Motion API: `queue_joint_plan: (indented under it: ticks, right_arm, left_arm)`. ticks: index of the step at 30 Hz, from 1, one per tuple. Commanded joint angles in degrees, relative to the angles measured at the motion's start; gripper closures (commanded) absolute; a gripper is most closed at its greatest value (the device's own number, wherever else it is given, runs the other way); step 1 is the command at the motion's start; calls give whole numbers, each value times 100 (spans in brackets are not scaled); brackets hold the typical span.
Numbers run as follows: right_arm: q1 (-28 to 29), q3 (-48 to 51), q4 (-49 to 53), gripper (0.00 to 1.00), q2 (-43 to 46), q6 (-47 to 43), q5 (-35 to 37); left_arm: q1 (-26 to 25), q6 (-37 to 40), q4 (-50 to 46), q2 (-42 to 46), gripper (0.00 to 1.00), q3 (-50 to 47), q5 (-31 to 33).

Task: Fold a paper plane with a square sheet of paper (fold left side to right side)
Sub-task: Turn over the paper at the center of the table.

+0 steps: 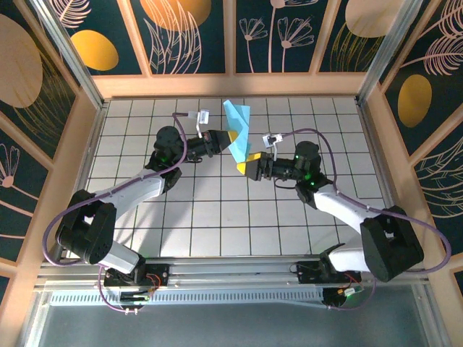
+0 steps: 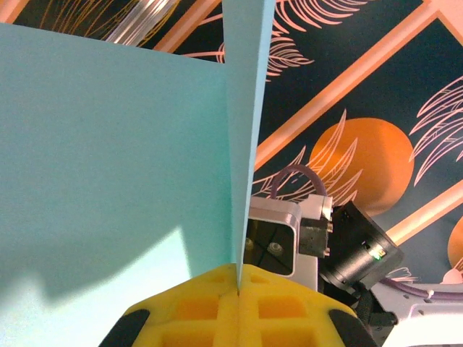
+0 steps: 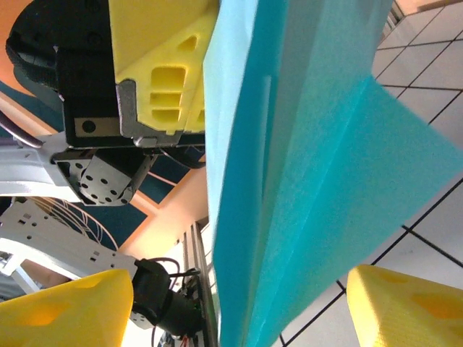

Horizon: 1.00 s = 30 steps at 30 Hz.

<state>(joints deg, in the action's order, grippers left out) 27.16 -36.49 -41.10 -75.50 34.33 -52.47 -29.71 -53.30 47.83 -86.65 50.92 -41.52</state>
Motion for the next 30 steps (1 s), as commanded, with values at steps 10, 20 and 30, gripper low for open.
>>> queue_joint_plan:
  ticks: [10, 20, 30]
  right_arm:
    - [-206, -666, -319, 55, -267, -40, -88]
    - [-251, -789, 168, 85, -128, -244, 136]
    - [-64, -1281, 2624, 99, 227, -1711, 1663]
  left_arm:
    - [-61, -26, 279, -38, 99, 58, -114]
    - [-61, 624, -597, 205, 72, 64, 308]
    - [-52, 1836, -2679, 1540, 39, -244, 3100]
